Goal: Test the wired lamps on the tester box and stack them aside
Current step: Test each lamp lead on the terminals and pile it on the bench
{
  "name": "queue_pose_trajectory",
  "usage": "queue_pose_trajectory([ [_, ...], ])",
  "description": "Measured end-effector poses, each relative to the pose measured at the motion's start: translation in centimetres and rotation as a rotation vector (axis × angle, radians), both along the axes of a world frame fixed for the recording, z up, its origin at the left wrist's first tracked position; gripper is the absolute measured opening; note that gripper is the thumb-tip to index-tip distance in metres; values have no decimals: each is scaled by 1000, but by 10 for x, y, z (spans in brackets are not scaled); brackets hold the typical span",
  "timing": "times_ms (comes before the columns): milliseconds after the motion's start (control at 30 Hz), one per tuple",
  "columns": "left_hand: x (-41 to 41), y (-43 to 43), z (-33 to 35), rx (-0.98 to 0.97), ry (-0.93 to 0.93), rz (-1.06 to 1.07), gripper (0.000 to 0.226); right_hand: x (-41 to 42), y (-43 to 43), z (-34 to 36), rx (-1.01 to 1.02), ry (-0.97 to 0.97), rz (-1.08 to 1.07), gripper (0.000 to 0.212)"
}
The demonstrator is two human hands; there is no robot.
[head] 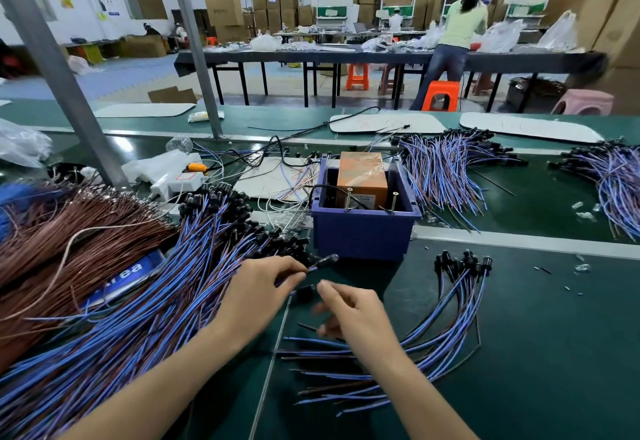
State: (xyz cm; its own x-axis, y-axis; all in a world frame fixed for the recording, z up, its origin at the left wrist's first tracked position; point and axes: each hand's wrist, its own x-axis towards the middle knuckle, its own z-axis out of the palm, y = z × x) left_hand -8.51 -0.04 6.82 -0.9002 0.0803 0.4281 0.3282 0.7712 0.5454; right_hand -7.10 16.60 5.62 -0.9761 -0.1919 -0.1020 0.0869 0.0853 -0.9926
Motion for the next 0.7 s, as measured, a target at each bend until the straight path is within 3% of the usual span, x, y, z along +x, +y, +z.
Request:
queue_pose_trajectory([
  [133, 6, 16, -2, 60, -40, -154, 8, -4, -4, 3, -193, -24, -231, 24],
  [267, 8, 13, -6, 67, -163, -149, 10, -17, 14, 14, -593, -173, -366, 24],
  [333, 9, 1, -9, 23, -248, -129, 10, -28, 39, 18, -680, -182, -478, 24],
  [500, 12, -29, -2, 26, -379, -122, 12, -55, 118, 16, -351, -59, -850, 25],
  [600, 12, -35, 3, 133, -451, -139, 12, -59, 146, 17, -118, -30, -815, 25],
  [700, 12, -27, 10, 331, -498, -187, 8, -56, 150, 17, 575, 47, -620, 32],
])
